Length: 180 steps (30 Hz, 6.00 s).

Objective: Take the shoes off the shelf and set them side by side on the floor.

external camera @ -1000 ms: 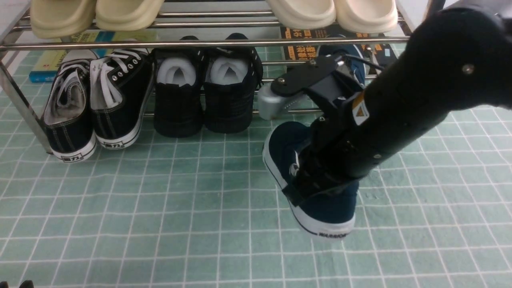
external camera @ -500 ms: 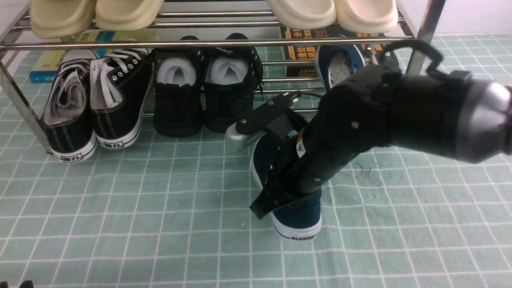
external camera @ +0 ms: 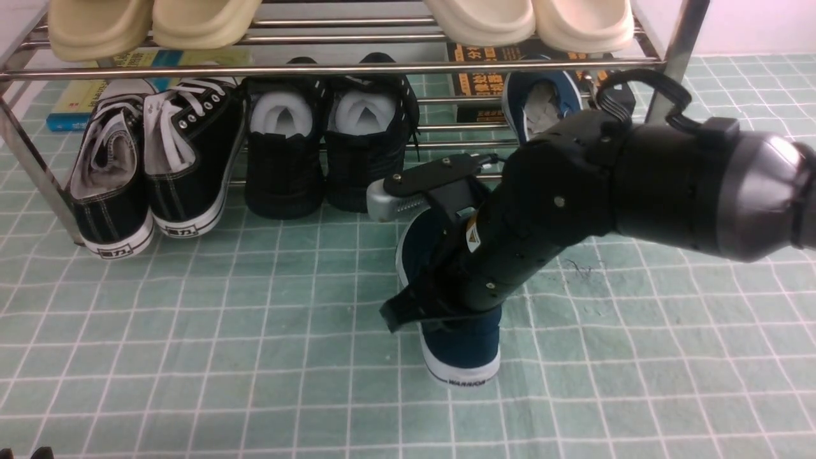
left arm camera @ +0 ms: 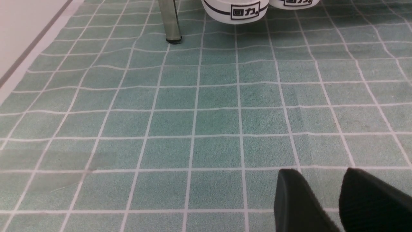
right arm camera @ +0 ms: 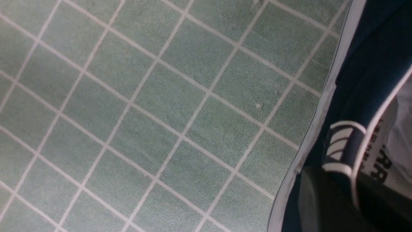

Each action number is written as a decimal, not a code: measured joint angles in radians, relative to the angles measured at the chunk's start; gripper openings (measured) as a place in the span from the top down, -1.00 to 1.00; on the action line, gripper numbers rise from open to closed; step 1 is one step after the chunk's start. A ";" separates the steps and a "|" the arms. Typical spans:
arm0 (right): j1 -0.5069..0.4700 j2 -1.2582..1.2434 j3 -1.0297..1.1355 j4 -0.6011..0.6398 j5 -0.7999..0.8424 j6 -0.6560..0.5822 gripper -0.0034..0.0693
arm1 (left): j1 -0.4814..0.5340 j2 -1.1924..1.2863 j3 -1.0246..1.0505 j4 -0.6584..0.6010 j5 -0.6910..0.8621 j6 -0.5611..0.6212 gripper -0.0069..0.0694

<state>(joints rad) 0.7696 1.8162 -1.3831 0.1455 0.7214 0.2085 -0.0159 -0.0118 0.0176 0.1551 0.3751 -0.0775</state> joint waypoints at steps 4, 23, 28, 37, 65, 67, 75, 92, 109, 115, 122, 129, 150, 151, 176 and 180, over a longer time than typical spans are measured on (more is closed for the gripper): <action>0.000 0.000 -0.003 0.035 0.002 0.007 0.34 | 0.000 0.000 0.000 0.000 0.000 0.000 0.18; -0.032 0.001 -0.308 -0.400 0.319 0.068 -0.26 | 0.000 0.000 0.000 0.000 0.000 0.000 0.18; -0.120 0.027 -0.309 -0.490 0.266 0.222 -0.26 | 0.000 0.000 0.000 0.000 0.000 0.000 0.18; -0.222 0.097 -0.309 -0.494 0.078 0.284 -0.26 | 0.000 0.000 0.000 0.000 0.000 0.000 0.18; -0.197 0.155 -0.307 -0.485 0.098 0.228 0.84 | 0.000 0.000 0.000 0.000 0.000 0.000 0.18; -0.169 0.104 -0.303 -0.435 0.172 0.197 0.84 | 0.000 0.000 0.000 0.000 0.000 0.000 0.18; -0.059 -0.161 -0.304 -0.270 0.445 0.074 0.84 | 0.000 0.000 0.000 0.000 0.000 0.000 0.18; -0.050 -0.250 -0.118 -0.155 0.540 0.064 0.84 | 0.000 0.000 0.000 0.001 0.000 0.000 0.18; -0.050 -0.250 0.123 -0.215 0.230 0.065 0.83 | 0.000 0.000 0.000 0.001 0.000 0.000 0.18; -0.050 -0.239 0.123 -0.282 0.160 0.065 0.82 | 0.000 0.000 0.000 0.001 0.000 0.000 0.18; -0.047 -0.159 0.123 -0.291 0.154 0.092 0.81 | 0.000 0.000 0.000 0.001 0.000 0.000 0.18; -0.042 -0.073 0.126 -0.306 0.155 0.176 0.78 | 0.000 0.000 0.000 0.001 0.000 0.000 0.18; -0.051 -0.044 0.120 -0.332 0.092 0.292 0.26 | 0.000 0.000 0.000 0.001 0.000 0.000 0.18; -0.051 -0.048 0.120 -0.332 0.108 0.292 0.26 | 0.000 0.000 0.000 0.001 0.000 0.000 0.18; -0.051 -0.307 0.126 -0.239 0.182 0.272 0.23 | 0.000 0.000 0.000 0.001 0.000 0.000 0.18; -0.051 -0.198 0.129 -0.238 0.112 0.272 0.12 | 0.000 0.000 0.000 0.001 0.000 0.000 0.18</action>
<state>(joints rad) 0.7184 1.6185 -1.2546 -0.0925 0.8336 0.4804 -0.0159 -0.0118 0.0176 0.1559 0.3751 -0.0775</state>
